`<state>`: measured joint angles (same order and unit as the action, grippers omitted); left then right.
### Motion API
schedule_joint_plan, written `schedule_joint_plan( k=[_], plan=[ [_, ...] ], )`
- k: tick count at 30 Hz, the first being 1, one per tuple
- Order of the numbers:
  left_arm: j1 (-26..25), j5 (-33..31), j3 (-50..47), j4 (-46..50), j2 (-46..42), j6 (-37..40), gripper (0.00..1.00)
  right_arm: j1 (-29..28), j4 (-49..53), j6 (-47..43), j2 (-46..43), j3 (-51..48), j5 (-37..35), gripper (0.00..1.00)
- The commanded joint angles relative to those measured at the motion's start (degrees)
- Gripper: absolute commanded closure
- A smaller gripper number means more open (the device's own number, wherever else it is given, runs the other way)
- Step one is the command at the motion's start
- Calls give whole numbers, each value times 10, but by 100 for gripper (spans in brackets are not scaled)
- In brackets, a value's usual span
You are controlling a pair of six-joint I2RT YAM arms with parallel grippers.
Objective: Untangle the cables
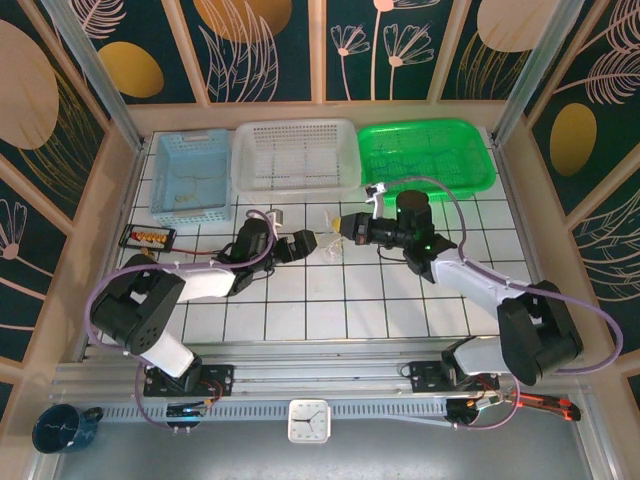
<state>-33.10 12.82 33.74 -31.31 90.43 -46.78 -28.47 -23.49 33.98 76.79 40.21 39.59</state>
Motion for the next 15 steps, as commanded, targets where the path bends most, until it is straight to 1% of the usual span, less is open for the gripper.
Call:
schedule_joint_plan(
  k=[1, 7, 15],
  plan=[
    [2, 1, 8, -14, -10, 7, 1, 2, -43, 14, 5, -6, 23, 100],
    [2, 20, 36, -44, 24, -3, 1, 0, -53, 28, -5, -5, 32, 100],
    [1, 40, 90, -75, 74, -16, 1, -20, -76, 47, -2, -4, 33, 100]
  ],
)
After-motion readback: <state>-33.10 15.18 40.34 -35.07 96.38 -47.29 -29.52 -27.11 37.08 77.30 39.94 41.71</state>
